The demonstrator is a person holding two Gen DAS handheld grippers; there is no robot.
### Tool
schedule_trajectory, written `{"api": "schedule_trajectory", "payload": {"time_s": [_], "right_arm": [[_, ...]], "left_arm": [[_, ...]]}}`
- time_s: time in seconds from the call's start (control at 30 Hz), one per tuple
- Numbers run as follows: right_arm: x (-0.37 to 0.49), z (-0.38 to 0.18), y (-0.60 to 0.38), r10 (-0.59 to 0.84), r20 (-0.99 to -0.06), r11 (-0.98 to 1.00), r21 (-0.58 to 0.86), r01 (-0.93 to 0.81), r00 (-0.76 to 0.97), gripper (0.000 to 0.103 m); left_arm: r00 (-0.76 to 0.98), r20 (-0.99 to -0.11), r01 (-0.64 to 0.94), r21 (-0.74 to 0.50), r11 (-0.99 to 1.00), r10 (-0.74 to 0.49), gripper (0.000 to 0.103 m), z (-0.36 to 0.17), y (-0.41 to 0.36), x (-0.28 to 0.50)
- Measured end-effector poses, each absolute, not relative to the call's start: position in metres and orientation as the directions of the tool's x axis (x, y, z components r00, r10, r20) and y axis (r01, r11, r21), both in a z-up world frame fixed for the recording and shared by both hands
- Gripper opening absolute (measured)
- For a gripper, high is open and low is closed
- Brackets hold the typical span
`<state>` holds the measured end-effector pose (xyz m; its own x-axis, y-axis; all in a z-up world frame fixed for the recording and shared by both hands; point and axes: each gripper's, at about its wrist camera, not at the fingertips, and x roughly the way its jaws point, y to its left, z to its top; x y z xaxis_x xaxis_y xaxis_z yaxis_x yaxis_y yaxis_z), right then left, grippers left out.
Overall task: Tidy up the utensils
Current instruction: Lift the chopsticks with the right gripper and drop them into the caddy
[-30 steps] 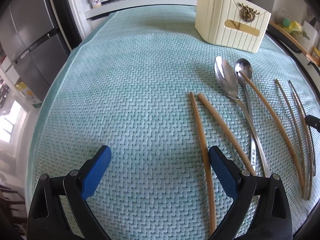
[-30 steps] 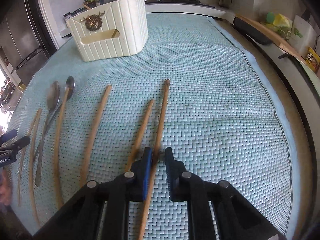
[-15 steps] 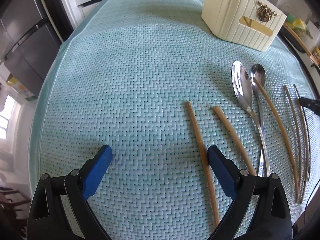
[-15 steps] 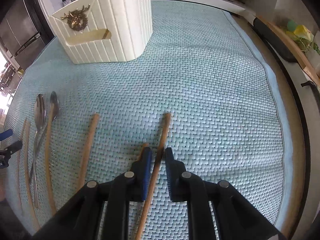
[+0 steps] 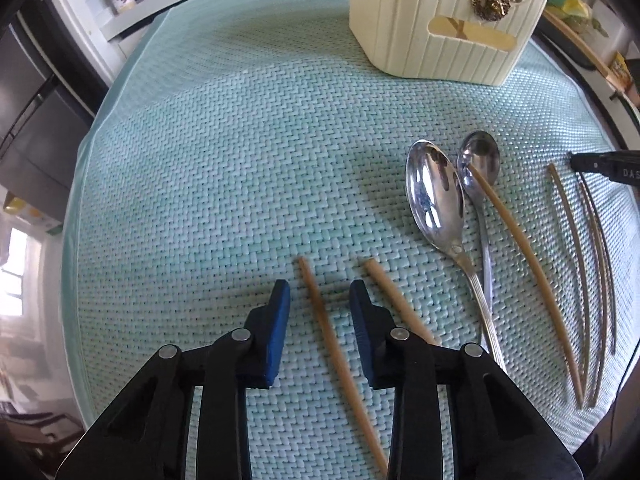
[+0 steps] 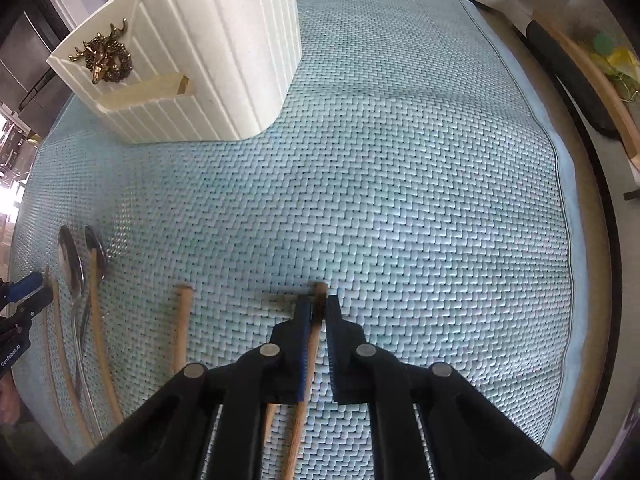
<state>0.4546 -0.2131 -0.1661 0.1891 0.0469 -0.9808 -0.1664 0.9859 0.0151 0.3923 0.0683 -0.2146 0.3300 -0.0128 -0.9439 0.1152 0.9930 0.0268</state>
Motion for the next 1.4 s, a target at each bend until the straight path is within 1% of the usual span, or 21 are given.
{"api": "schedule_trajectory", "payload": {"time_s": [0.07,0.1,0.27,0.4,0.6,0.73,0.77,0.87,1.03,1.17,1.3,1.4], "right_arm": [[0.457,-0.167,-0.211,0.05,-0.978,0.986,0.017,-0.163,0.203,0.006],[0.458,-0.168,-0.212,0.058,-0.977,0.988,0.026,-0.154,0.207,0.006],[0.45,-0.157,-0.219,0.127,-0.955,0.988,0.097,-0.122,0.267,0.006],[0.433,-0.128,-0.234,0.178,-0.919,0.981,0.139,-0.135,0.352,0.006],[0.399,-0.075,-0.25,0.237,-0.845,0.97,0.176,-0.17,0.478,0.006],[0.364,-0.035,-0.254,0.273,-0.785,0.961,0.192,-0.201,0.556,0.006],[0.34,-0.031,-0.257,0.283,-0.767,0.958,0.196,-0.21,0.576,0.006],[0.321,-0.006,-0.258,0.302,-0.716,0.952,0.195,-0.235,0.63,0.006],[0.294,0.031,-0.254,0.316,-0.633,0.947,0.171,-0.27,0.706,0.006],[0.277,0.049,-0.246,0.29,-0.568,0.954,0.104,-0.282,0.77,0.006],[0.267,0.063,-0.238,0.286,-0.502,0.953,0.063,-0.295,0.816,0.006],[0.267,0.067,-0.236,0.297,-0.479,0.951,0.07,-0.302,0.826,0.006]], "left_arm": [[0.332,-0.943,0.13,0.014,0.991,-0.03,0.011,-0.215,0.066,0.394],[0.336,-0.942,0.133,0.019,0.991,-0.027,0.009,-0.213,0.067,0.394],[0.344,-0.937,0.131,-0.021,0.991,-0.065,0.003,-0.206,0.065,0.391],[0.398,-0.91,0.113,-0.074,0.991,-0.113,0.003,-0.181,0.077,0.383],[0.512,-0.844,0.114,-0.118,0.986,-0.16,0.003,-0.12,0.081,0.354],[0.589,-0.789,0.134,-0.121,0.984,-0.177,0.003,-0.079,0.084,0.333],[0.605,-0.775,0.141,-0.121,0.983,-0.182,0.003,-0.07,0.084,0.328],[0.639,-0.743,0.156,-0.126,0.98,-0.197,0.003,-0.049,0.086,0.317],[0.67,-0.71,0.172,-0.136,0.976,-0.217,0.003,-0.032,0.085,0.307],[0.689,-0.684,0.181,-0.16,0.97,-0.241,0.003,-0.022,0.084,0.298],[0.71,-0.651,0.19,-0.188,0.964,-0.267,0.003,-0.009,0.087,0.291],[0.728,-0.626,0.191,-0.206,0.96,-0.28,0.003,0.002,0.09,0.289]]}}
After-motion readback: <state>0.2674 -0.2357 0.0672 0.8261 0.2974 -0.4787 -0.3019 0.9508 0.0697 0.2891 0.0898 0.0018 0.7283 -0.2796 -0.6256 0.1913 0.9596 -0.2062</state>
